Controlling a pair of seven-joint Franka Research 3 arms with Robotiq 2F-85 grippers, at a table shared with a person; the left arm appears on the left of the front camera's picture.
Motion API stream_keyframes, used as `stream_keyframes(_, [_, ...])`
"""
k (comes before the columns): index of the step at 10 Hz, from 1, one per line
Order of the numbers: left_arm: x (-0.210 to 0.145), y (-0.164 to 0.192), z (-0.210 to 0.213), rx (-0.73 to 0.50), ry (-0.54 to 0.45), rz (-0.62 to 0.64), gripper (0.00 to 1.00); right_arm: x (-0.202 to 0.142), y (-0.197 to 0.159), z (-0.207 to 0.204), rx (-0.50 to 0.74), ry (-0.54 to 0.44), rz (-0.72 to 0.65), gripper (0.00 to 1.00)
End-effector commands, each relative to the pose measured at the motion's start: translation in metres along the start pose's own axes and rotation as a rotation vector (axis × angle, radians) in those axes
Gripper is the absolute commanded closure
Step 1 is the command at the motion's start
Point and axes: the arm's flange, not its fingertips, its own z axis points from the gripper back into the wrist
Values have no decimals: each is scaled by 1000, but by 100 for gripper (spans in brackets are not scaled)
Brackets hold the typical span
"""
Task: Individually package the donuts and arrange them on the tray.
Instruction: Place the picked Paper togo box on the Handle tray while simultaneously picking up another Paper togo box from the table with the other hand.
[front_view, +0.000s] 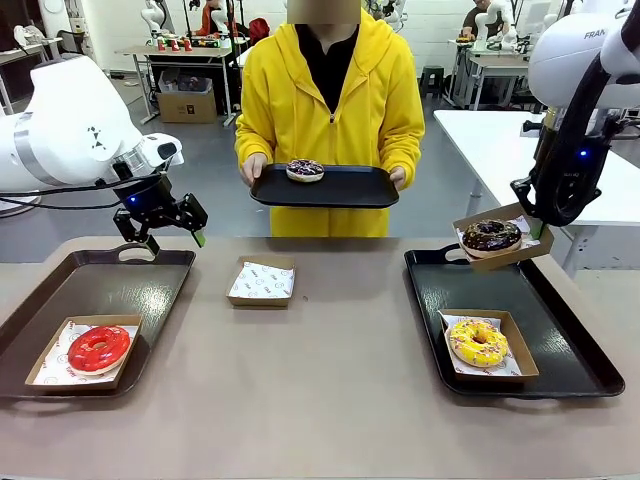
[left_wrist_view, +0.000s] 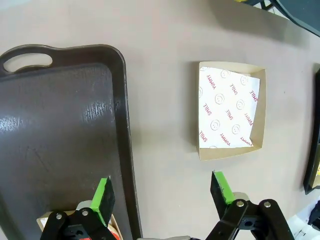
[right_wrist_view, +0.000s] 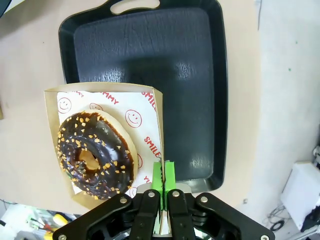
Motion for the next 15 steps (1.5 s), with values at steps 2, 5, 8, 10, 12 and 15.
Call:
stream_keyframes(2, [0, 0, 0, 0, 0, 0, 0, 0, 0, 0, 0, 0, 0, 98])
stream_keyframes(5, [37, -31, -22, 31, 51, -42, 0, 39, -30, -25, 56, 38, 63, 98])
stream_keyframes(8, [61, -63, -37, 64, 68, -91, 0, 69, -41, -55, 104, 40, 89, 98])
stream_keyframes(10, [72, -70, -52, 73, 85, -89, 0, 81, -41, -75, 119, 32, 104, 98])
stream_keyframes(12, [79, -73, -62, 71, 91, -80, 0, 86, -37, -94, 124, -3, 97, 98])
stream_keyframes(15, [84, -76, -78, 88, 97, -71, 0, 88, -36, -113, 107, 18, 80, 98])
